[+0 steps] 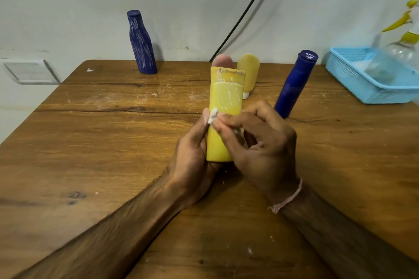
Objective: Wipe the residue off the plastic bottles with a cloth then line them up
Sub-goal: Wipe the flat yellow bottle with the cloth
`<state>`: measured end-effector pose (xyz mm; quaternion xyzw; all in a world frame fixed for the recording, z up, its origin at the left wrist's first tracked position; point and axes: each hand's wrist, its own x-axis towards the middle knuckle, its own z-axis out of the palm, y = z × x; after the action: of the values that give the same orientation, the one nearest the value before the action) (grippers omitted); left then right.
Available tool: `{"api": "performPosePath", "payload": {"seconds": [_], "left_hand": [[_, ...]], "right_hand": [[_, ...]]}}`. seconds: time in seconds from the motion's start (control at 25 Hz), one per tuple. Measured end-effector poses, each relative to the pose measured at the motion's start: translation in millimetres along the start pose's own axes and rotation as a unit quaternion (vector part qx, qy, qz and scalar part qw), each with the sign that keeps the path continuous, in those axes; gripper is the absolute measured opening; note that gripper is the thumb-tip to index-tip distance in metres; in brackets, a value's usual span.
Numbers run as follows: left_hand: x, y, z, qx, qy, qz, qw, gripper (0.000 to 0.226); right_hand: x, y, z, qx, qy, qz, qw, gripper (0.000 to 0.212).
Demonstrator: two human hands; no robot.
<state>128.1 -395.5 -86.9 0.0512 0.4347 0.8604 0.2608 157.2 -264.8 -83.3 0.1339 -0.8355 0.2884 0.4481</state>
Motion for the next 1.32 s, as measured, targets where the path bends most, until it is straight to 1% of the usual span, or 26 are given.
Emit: {"api": "performPosePath", "payload": {"seconds": [0.08, 0.12, 0.24, 0.28, 0.32, 0.4, 0.44, 0.48, 0.56, 0.6, 0.64, 0.68, 0.76, 0.8, 0.84, 0.96, 1.0, 1.04, 1.12, 1.2, 1.32], "left_hand": [[0, -2, 2, 0.017, -0.005, 0.005, 1.0, 0.049], [0, -3, 2, 0.023, -0.007, 0.006, 1.0, 0.05], [-2, -3, 2, 0.036, -0.019, 0.002, 0.999, 0.052], [-2, -3, 3, 0.046, -0.028, 0.005, 0.999, 0.052], [-3, -3, 4, 0.059, -0.038, 0.007, 0.997, 0.053], [-3, -5, 5, 0.075, -0.055, 0.002, 0.996, 0.06], [-3, -6, 4, 0.078, -0.057, -0.002, 0.995, 0.064], [-3, -7, 4, 0.081, -0.058, -0.001, 0.995, 0.066], [-3, -8, 3, 0.098, -0.052, 0.013, 0.994, 0.065], [-4, -8, 4, 0.114, -0.05, 0.021, 0.992, 0.064], [-5, -8, 5, 0.131, -0.052, 0.028, 0.99, 0.066], [-6, -9, 6, 0.144, -0.054, 0.032, 0.988, 0.068], [-7, -10, 5, 0.144, -0.051, 0.029, 0.988, 0.071], [-7, -10, 5, 0.136, -0.049, 0.029, 0.989, 0.071], [-7, -10, 5, 0.132, -0.048, 0.032, 0.99, 0.07], [-7, -10, 5, 0.147, -0.048, 0.05, 0.987, 0.064], [-7, -9, 5, 0.149, -0.054, 0.053, 0.986, 0.063], [-7, -9, 5, 0.145, -0.058, 0.051, 0.986, 0.064], [-7, -9, 5, 0.124, -0.059, 0.033, 0.99, 0.067], [-7, -8, 4, 0.107, -0.057, 0.021, 0.992, 0.069], [-6, -5, 2, 0.124, -0.066, 0.022, 0.99, 0.071]], "right_hand": [[5, 4, -3, -0.013, 0.059, 0.055, 0.997, 0.012], [6, 7, -5, -0.013, 0.065, 0.061, 0.996, 0.012], [4, 5, -7, 0.006, 0.003, -0.005, 1.0, 0.012], [7, 3, -7, 0.008, 0.006, -0.011, 1.0, 0.013], [12, 4, -8, 0.004, 0.031, 0.008, 0.999, 0.013], [20, 8, -10, -0.013, 0.112, 0.076, 0.991, 0.012], [22, 10, -12, -0.014, 0.129, 0.091, 0.987, 0.012], [21, 11, -13, -0.013, 0.119, 0.078, 0.99, 0.012], [21, 5, -13, 0.001, 0.068, 0.01, 0.998, 0.011], [22, 1, -12, 0.008, 0.058, -0.016, 0.998, 0.011], [25, -1, -12, 0.005, 0.067, -0.021, 0.998, 0.012], [28, -1, -12, -0.005, 0.092, -0.004, 0.996, 0.012], [31, 2, -13, -0.017, 0.147, 0.056, 0.987, 0.012], [30, 4, -13, -0.013, 0.155, 0.073, 0.985, 0.013], [28, 4, -13, -0.011, 0.149, 0.072, 0.986, 0.013], [29, -4, -12, -0.004, 0.1, 0.002, 0.995, 0.011], [30, -5, -12, 0.0, 0.095, -0.006, 0.995, 0.011], [30, -4, -11, 0.0, 0.102, 0.006, 0.995, 0.01], [27, 1, -10, 0.008, 0.134, 0.072, 0.988, 0.011], [23, 6, -9, 0.038, 0.146, 0.132, 0.98, 0.011], [23, 8, -10, 0.089, 0.146, 0.158, 0.972, 0.01]]}}
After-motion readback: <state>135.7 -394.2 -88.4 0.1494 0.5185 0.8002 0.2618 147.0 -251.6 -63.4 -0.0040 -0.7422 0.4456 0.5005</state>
